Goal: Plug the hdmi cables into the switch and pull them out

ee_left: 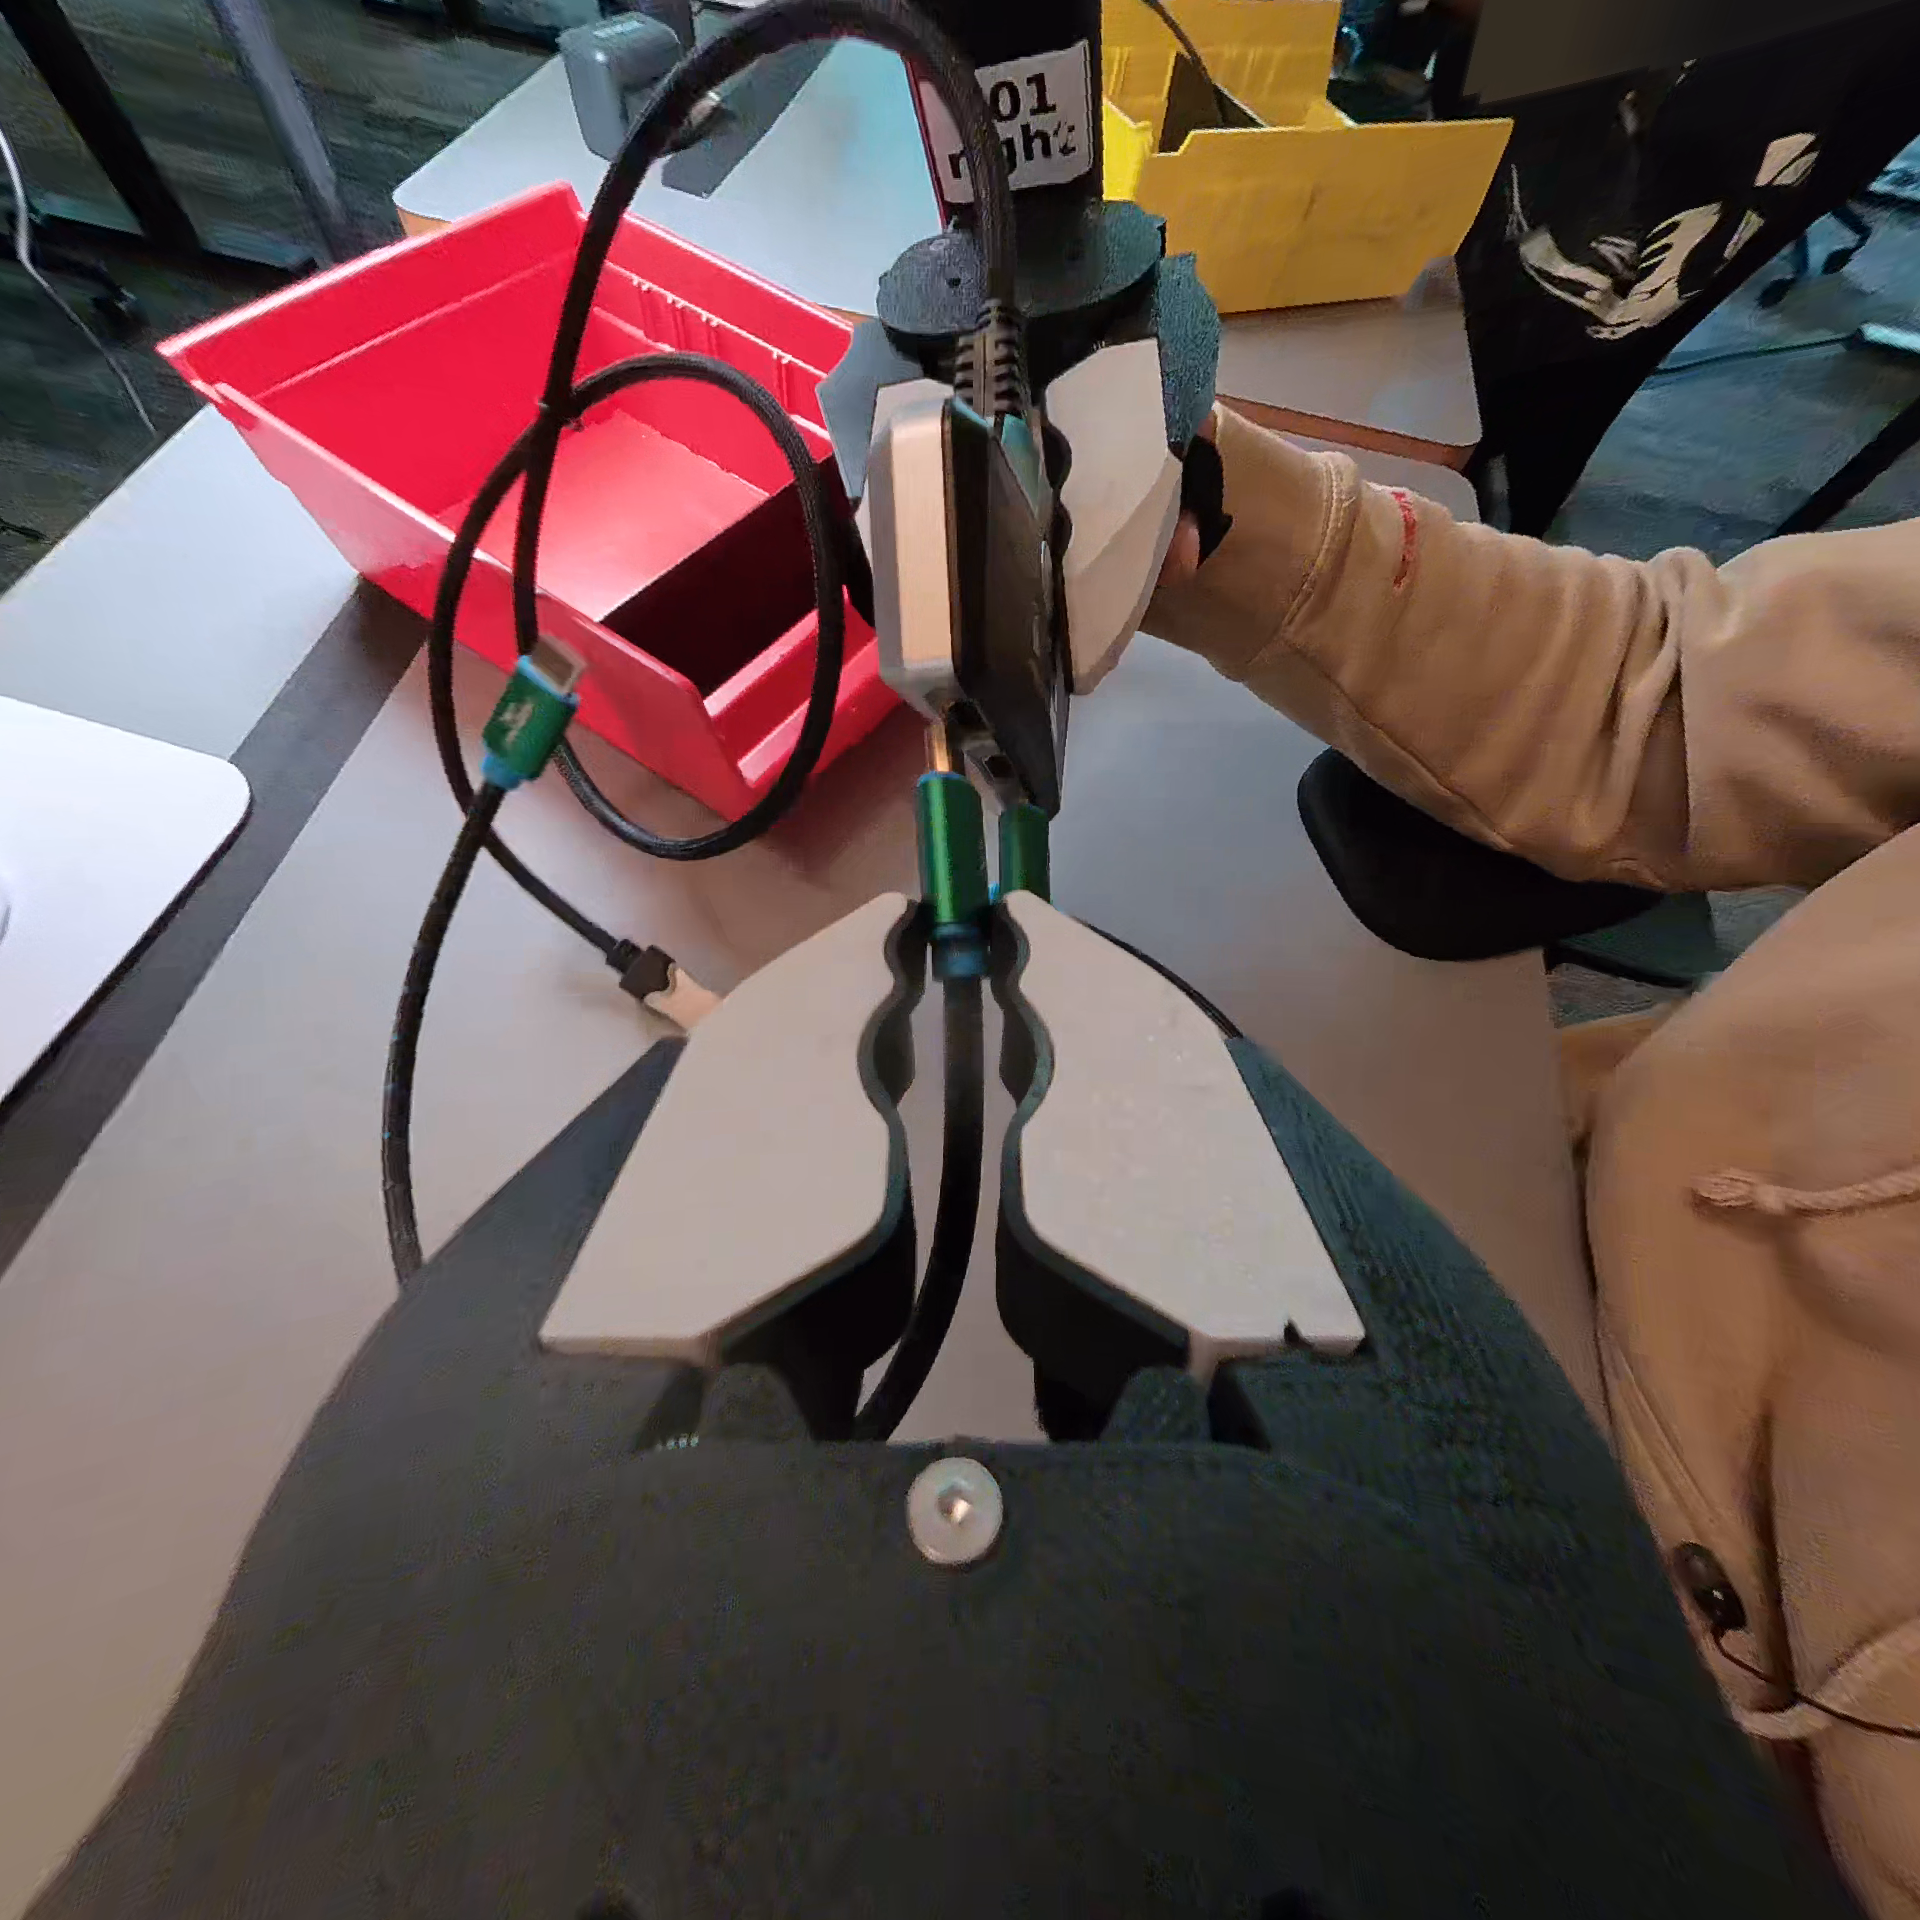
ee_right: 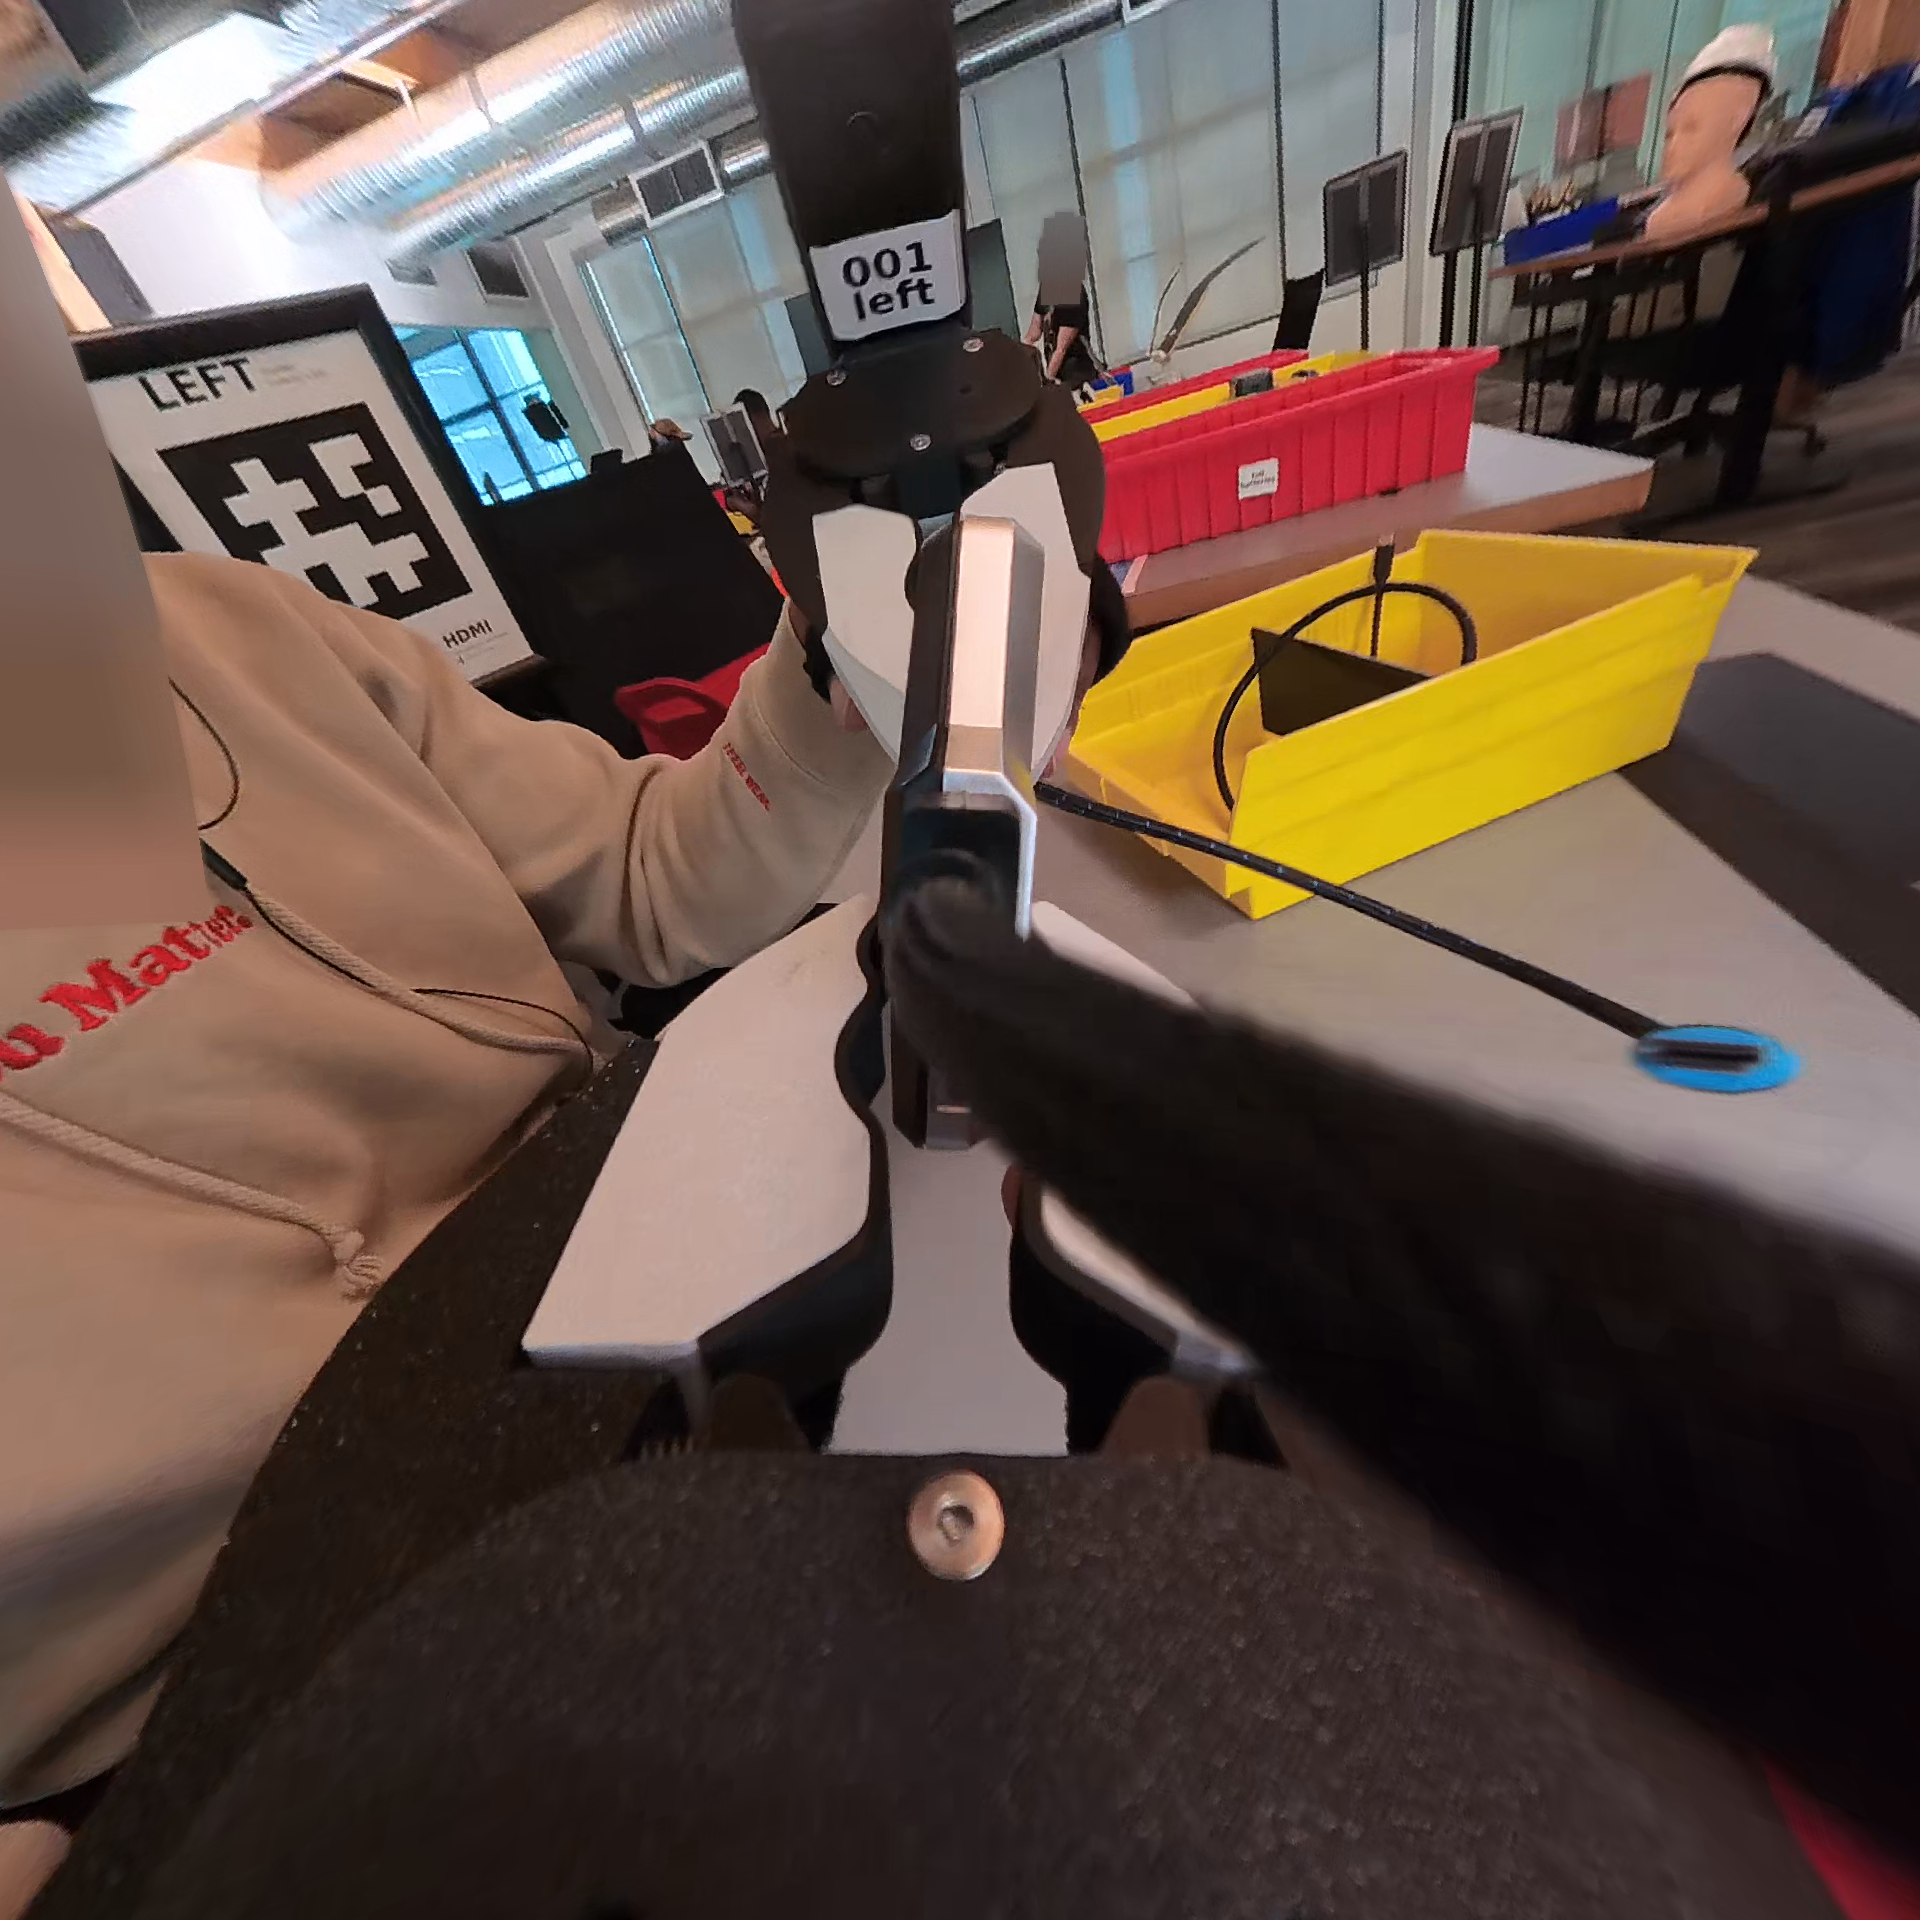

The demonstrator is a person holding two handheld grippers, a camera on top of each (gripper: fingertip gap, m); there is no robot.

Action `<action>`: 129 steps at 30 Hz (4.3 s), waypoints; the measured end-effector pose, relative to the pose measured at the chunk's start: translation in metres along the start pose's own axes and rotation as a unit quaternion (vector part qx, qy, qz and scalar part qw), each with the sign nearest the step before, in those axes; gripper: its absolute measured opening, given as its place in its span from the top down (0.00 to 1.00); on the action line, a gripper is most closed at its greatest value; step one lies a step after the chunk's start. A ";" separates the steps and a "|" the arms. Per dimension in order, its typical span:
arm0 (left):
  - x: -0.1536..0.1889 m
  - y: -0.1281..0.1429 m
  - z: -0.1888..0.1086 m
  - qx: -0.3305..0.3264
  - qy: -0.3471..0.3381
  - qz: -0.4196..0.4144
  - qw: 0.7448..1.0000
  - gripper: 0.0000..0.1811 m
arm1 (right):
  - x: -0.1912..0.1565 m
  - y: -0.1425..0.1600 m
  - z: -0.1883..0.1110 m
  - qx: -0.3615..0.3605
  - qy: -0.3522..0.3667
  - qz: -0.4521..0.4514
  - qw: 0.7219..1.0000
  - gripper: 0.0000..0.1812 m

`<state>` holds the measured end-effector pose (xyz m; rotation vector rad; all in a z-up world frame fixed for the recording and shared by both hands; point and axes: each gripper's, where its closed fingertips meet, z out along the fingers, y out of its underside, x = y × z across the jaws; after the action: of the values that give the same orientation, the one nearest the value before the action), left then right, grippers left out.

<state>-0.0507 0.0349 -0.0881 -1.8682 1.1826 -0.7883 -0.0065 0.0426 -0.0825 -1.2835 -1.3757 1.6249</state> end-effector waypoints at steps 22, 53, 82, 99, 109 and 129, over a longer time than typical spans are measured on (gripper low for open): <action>-0.003 0.002 -0.002 0.028 0.049 -0.030 0.998 0.93 | 0.015 -0.005 0.004 0.071 0.005 0.020 0.997 0.88; 0.001 0.019 0.003 -0.013 0.063 -0.005 0.998 0.94 | 0.009 0.016 0.019 0.000 -0.002 0.035 0.999 0.87; -0.014 0.008 0.000 0.065 0.055 -0.022 0.996 0.93 | 0.020 0.010 0.000 -0.072 0.102 -0.004 0.992 0.87; -0.016 -0.037 -0.077 0.183 -0.056 0.035 0.981 0.84 | -0.019 -0.168 -0.062 -0.305 0.236 -0.101 0.917 0.87; -0.024 -0.032 -0.078 0.174 -0.066 0.027 0.982 0.85 | 0.075 -0.199 -0.153 -0.418 0.408 -0.107 0.804 0.87; -0.048 -0.009 -0.058 0.138 -0.065 -0.008 0.988 0.86 | 0.173 0.023 -0.179 -0.434 0.317 0.129 0.833 0.84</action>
<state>-0.1118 0.0654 -0.0559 -1.6750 0.9275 -0.7828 0.1104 0.2544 -0.1459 -2.3390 -1.5580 0.5049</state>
